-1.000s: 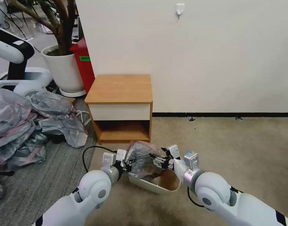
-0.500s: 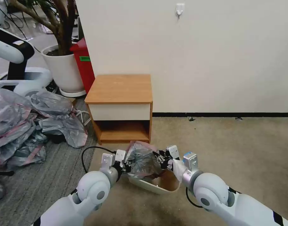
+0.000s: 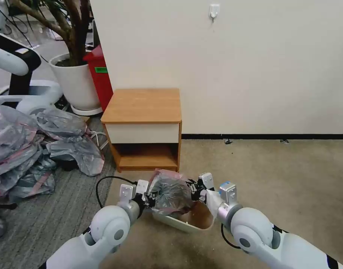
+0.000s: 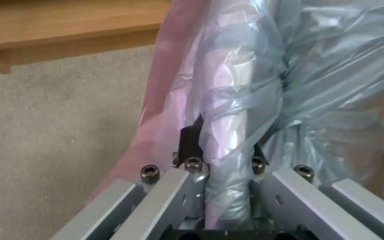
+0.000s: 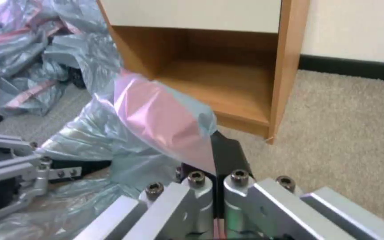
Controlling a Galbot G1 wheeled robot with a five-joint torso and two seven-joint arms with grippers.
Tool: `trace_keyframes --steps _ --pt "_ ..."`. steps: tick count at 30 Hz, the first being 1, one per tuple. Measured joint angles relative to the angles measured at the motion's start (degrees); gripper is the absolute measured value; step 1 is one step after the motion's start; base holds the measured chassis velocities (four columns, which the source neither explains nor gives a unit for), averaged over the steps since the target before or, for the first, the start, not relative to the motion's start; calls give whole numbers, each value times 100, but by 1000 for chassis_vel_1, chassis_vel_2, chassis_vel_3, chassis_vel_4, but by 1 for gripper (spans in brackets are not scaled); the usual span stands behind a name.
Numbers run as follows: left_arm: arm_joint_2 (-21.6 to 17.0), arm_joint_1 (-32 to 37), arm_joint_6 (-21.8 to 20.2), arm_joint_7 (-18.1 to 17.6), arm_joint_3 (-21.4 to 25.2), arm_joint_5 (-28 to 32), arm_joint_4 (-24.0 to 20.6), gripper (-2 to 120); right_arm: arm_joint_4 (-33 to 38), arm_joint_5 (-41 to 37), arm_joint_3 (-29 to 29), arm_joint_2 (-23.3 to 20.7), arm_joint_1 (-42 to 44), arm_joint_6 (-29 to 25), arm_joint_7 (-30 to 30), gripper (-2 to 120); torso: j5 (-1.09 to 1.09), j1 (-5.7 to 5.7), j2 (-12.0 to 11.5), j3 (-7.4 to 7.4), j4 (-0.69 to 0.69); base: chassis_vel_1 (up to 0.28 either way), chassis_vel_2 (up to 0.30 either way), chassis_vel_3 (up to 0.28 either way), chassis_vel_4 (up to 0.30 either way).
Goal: Pick up the garbage bag from the table and place it over the trash can.
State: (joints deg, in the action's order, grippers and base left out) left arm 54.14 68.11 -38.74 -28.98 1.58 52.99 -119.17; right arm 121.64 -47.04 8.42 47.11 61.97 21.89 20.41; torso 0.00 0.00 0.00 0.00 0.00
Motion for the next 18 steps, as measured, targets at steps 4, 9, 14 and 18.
trace_keyframes --steps 4,9,14,18 --pt "34 22 41 44 2 -80 43 3 59 -77 -122 -43 6 21 3 0 0 0 0 0 0 0 0 0 0" --pt "44 49 65 89 10 -151 49 3 67 -171 -234 -95 -14 73 52 0 0 0 0 0 0 0 0 0 0" --pt "29 88 129 233 53 -282 55 3 60 -363 -383 -231 -109 202 128 0 0 0 0 0 0 0 0 0 0" --pt "14 135 245 399 103 -396 60 3 -26 -565 -526 -398 -217 341 180 0 0 0 0 0 0 0 0 0 0"
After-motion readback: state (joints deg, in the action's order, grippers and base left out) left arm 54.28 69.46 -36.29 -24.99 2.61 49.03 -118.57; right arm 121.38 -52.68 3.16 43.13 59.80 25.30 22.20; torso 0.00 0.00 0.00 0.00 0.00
